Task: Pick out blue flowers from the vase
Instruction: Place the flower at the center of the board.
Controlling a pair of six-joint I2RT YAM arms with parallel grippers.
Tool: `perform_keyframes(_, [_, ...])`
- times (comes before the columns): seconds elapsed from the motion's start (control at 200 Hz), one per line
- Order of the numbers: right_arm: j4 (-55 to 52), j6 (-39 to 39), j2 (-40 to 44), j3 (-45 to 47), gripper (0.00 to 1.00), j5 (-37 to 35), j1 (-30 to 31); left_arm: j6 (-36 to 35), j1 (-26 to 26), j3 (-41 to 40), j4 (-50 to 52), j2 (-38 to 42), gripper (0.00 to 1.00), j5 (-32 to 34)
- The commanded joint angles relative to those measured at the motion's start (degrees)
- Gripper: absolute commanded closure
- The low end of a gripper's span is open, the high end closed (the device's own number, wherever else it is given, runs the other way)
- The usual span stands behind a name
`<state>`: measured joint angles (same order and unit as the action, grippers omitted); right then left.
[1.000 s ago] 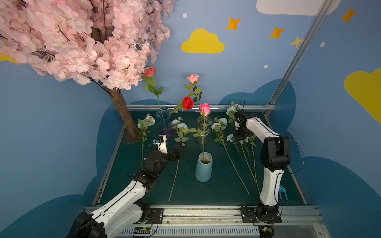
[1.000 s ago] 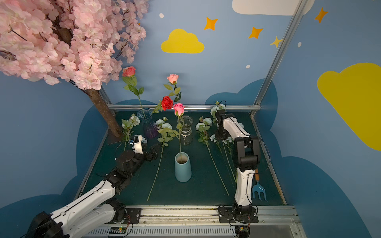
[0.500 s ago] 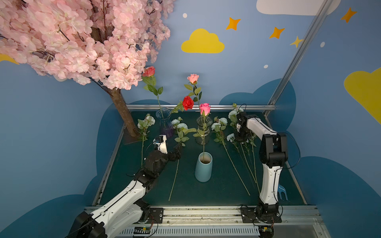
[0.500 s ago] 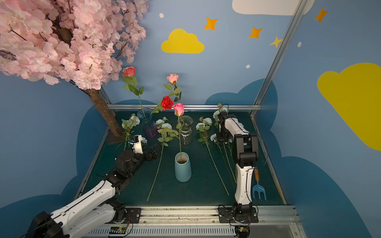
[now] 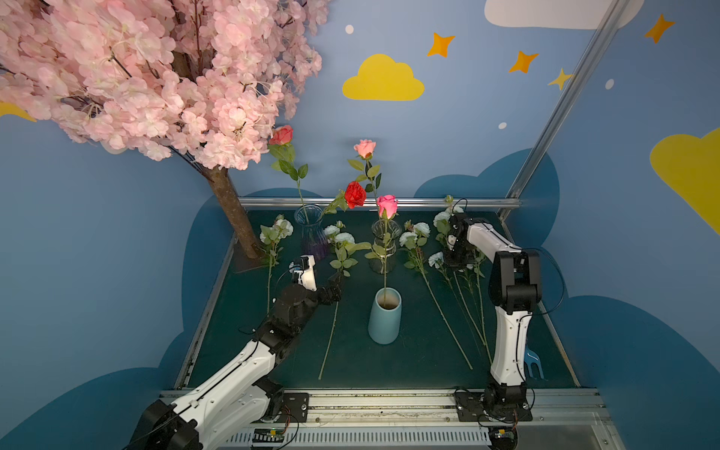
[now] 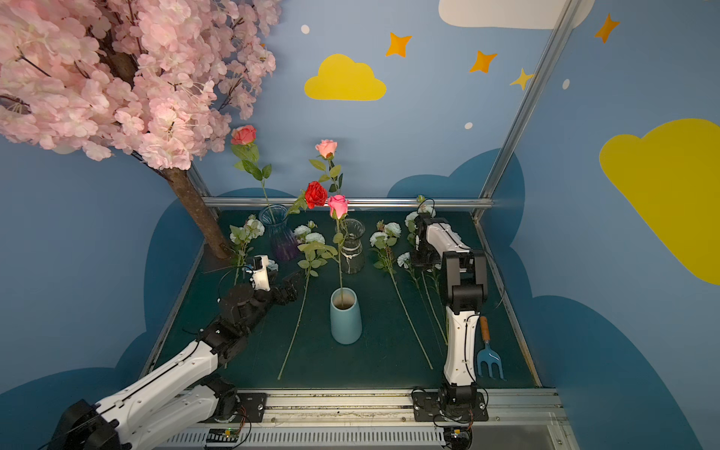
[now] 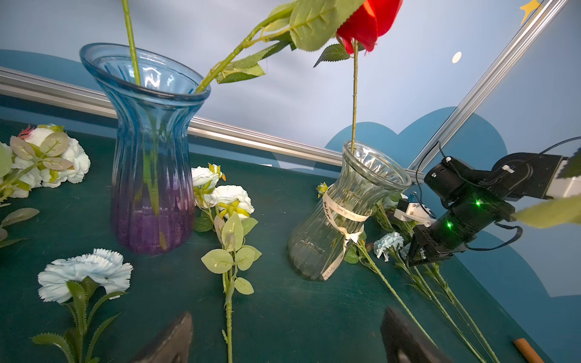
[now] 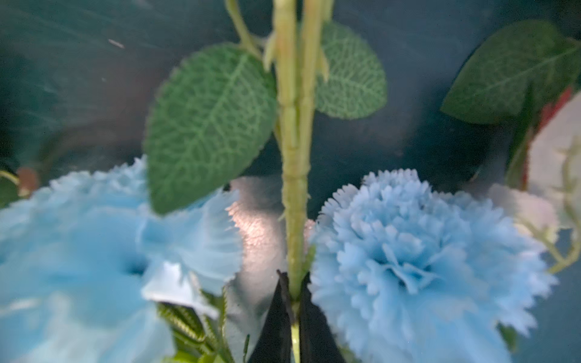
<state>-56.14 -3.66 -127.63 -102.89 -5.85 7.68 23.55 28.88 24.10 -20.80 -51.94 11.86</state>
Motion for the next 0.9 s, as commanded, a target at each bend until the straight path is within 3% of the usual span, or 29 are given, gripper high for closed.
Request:
perform_keyframes(0.0, [2.5, -1.0, 2.4, 1.4, 0.96, 2.2, 0.2, -1.9, -0.3, 0.8, 1.8, 1.2, 0.07, 1.1])
perform_keyframes(0.44, [16.6, -1.8, 26.9, 19.7, 0.67, -1.9, 3.2, -2.1, -0.5, 1.1, 1.2, 0.5, 0.08, -0.3])
perform_keyframes(0.576, [19.8, -1.7, 35.0, 24.7, 0.63, -1.9, 4.9, -2.1, -0.6, 1.5, 1.2, -0.7, 0.08, -0.6])
perform_keyframes(0.891, [28.6, -1.0, 46.0, 33.8, 0.61, 9.3, 7.9, -2.1, -0.5, 1.9, 1.2, -1.7, 0.08, -0.6])
